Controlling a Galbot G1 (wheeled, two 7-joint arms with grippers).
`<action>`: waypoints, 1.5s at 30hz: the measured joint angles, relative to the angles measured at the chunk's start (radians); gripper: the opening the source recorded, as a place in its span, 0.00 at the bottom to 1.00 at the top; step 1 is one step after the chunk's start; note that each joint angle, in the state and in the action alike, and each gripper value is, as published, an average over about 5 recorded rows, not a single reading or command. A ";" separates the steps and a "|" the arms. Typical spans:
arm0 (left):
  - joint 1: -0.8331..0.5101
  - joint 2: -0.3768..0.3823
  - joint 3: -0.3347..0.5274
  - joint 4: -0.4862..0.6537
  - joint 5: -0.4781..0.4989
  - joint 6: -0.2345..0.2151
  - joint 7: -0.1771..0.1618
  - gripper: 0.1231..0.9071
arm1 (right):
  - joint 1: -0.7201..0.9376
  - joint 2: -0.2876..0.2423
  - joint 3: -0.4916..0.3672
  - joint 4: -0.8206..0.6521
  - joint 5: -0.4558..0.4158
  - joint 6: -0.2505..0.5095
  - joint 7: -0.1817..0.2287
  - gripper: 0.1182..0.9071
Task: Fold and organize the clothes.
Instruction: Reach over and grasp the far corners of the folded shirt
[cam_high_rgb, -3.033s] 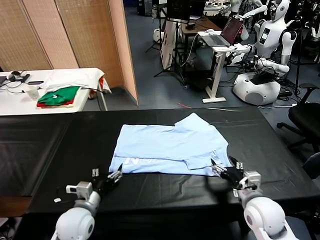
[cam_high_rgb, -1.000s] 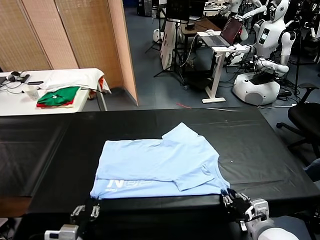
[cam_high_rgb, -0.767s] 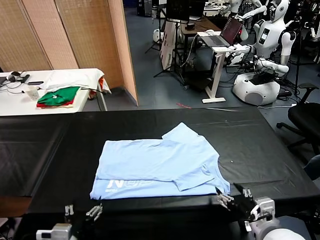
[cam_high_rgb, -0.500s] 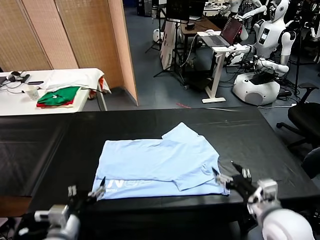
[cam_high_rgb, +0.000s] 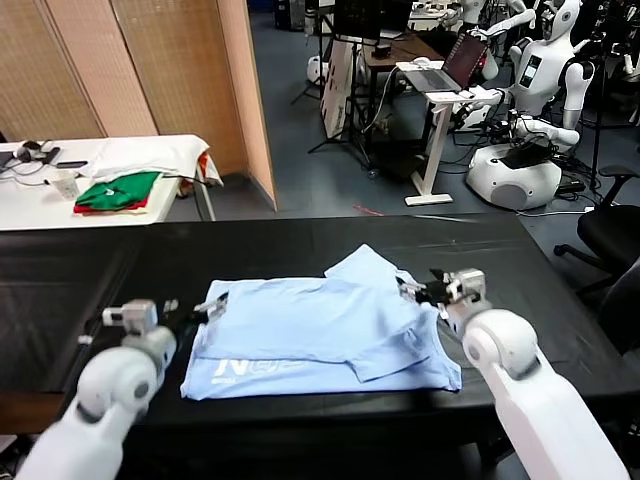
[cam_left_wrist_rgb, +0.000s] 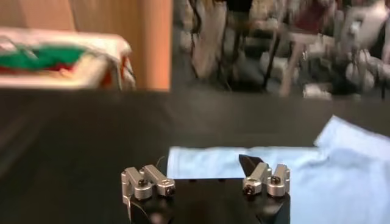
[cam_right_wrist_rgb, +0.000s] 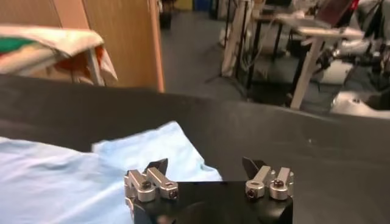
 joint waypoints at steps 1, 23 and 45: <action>-0.020 0.000 0.010 0.021 0.000 0.001 0.008 1.00 | 0.016 0.004 -0.009 -0.019 0.000 0.001 -0.003 1.00; -0.203 -0.020 0.114 0.262 0.047 0.032 0.093 1.00 | 0.209 0.082 -0.128 -0.289 -0.030 -0.001 -0.043 1.00; -0.160 -0.015 0.106 0.275 0.093 0.028 0.141 0.16 | 0.223 0.117 -0.147 -0.364 -0.086 0.027 -0.098 0.07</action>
